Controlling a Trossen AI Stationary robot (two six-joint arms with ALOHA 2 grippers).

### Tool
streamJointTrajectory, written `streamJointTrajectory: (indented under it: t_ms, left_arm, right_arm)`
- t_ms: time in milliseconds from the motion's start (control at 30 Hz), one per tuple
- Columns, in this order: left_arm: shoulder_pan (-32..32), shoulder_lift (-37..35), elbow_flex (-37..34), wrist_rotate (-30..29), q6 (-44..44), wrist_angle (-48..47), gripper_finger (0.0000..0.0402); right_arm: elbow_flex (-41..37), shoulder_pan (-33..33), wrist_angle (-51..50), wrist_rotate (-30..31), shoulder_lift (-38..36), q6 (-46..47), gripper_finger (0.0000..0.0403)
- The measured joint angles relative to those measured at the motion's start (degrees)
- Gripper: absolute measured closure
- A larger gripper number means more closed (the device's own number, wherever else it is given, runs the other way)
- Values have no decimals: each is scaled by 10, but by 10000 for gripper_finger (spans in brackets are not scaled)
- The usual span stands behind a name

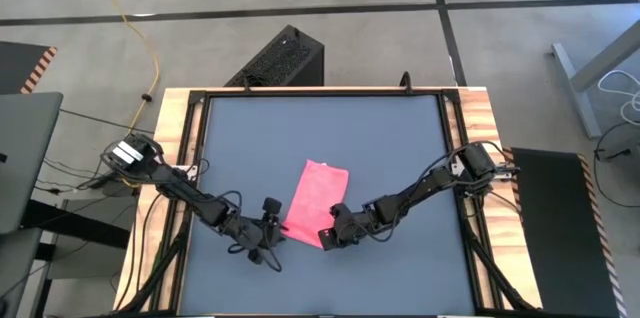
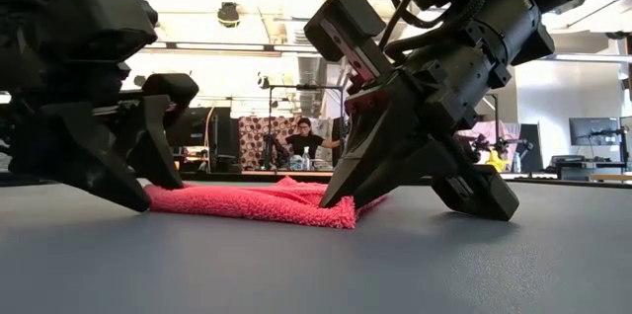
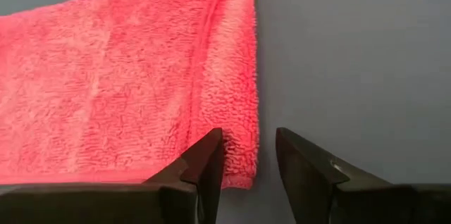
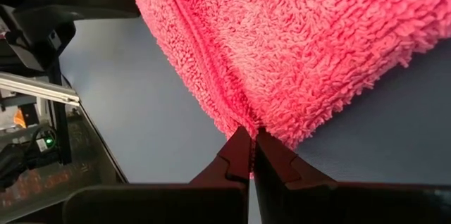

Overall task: Roll towel
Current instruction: Roll the red microfiber cloth

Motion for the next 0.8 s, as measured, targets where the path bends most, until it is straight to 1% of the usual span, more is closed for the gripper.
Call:
streamJointTrajectory:
  t_ms: [67, 200, 400, 467, 533, 667, 700, 800]
  left_arm:
    - [0, 0, 0, -9, -8, 0, 278]
    - [4, 0, 0, -8, -17, 1, 278]
    - [44, -2, -2, 68, -40, -12, 283]
    - [55, -2, -2, 93, -40, -18, 297]
    - [64, -2, -2, 114, -40, -25, 319]
    - [78, -2, -2, 143, -48, -42, 383]
    - [81, -2, -2, 147, -51, -46, 392]
    - [89, -2, -2, 157, -53, -47, 397]
  right_arm:
    - [0, 0, 0, -1, 0, 0, 374]
    - [0, 0, 2, -2, 0, 0, 374]
    - [0, 0, 2, -4, 0, -4, 371]
    - [0, 0, 2, -4, 0, -6, 363]
    - [0, 0, 2, -5, 0, -6, 354]
    - [0, 0, 11, -6, 0, -17, 336]
    - [-1, 0, 12, -6, 0, -19, 332]
    - [-1, -1, 14, -6, 0, -20, 322]
